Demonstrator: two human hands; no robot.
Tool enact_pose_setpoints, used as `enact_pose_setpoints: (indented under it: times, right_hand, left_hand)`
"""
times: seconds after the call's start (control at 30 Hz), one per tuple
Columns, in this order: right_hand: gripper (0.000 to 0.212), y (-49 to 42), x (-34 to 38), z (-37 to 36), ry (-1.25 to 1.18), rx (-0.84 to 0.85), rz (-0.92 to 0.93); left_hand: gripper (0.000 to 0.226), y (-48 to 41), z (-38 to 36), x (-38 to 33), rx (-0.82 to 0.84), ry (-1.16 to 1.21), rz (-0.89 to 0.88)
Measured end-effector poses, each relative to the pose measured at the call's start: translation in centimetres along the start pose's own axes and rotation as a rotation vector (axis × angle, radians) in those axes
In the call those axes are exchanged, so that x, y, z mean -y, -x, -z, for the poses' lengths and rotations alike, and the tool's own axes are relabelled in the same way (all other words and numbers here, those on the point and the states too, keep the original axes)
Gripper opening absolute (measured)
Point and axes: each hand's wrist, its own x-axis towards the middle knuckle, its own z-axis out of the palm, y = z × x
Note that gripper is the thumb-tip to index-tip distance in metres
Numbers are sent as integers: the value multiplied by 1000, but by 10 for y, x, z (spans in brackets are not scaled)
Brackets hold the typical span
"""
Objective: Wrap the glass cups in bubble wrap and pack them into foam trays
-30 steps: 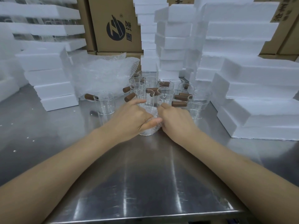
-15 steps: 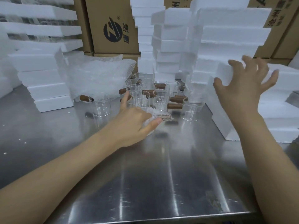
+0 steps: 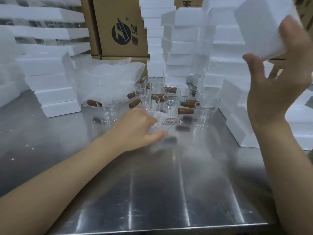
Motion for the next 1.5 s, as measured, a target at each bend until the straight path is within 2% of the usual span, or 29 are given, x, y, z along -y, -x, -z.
enact_pose_setpoints:
  times: [0.07,0.13,0.2,0.27,0.33,0.4,0.47,0.57,0.67,0.8,0.9,0.97,1.03,1.17,1.27,1.4,1.5]
  right_hand:
    - [38,0,2,-1,-108,-35,106]
    - [40,4,8,-3,-214,3,126]
    - [50,9,20,-5,-350,47,-3]
    - [50,13,31,-7,-483,64,-156]
    - [48,14,37,-9,-516,63,-245]
    - [44,12,40,-9,-498,86,-332]
    - [37,13,42,-9,-489,134,-531]
    - [33,18,42,-13,-453,368,-825]
    - [31,30,41,-20,-343,648,-910]
    - [32,47,48,-27,-300,873,-896]
    - [38,58,50,-29,-293,976,-920]
    - [38,61,51,-29,-272,1031,-923]
    - [36,61,50,-28,-270,1066,-914]
    - [33,58,50,-27,-269,1124,-917]
    - [29,60,49,-28,-255,1165,-900]
    - [28,66,52,-32,-234,1239,-873]
    - [28,69,54,-34,-177,1213,-830]
  left_hand:
    - [61,-5,2,1,22,-13,-5]
    - [61,-7,2,1,4,-9,-35]
    - [61,-6,3,1,-23,-15,-48]
    - [60,-1,7,4,-54,-9,1]
    - [59,4,14,10,-170,38,98]
    - [57,8,27,19,-359,142,260]
    - [59,7,41,28,-535,229,424]
    - [58,6,54,38,-678,179,496]
    - [57,7,55,38,-746,98,404]
    - [58,6,47,28,-688,14,169]
    - [55,5,39,18,-585,-77,-54]
    - [52,5,35,11,-515,-79,-138]
    - [47,5,33,7,-487,-69,-162]
    - [51,4,34,12,-466,-132,-169]
    - [56,4,33,15,-431,-203,-135]
    - [51,5,30,16,-336,-209,-94]
    - [53,6,32,15,-310,-198,-84]
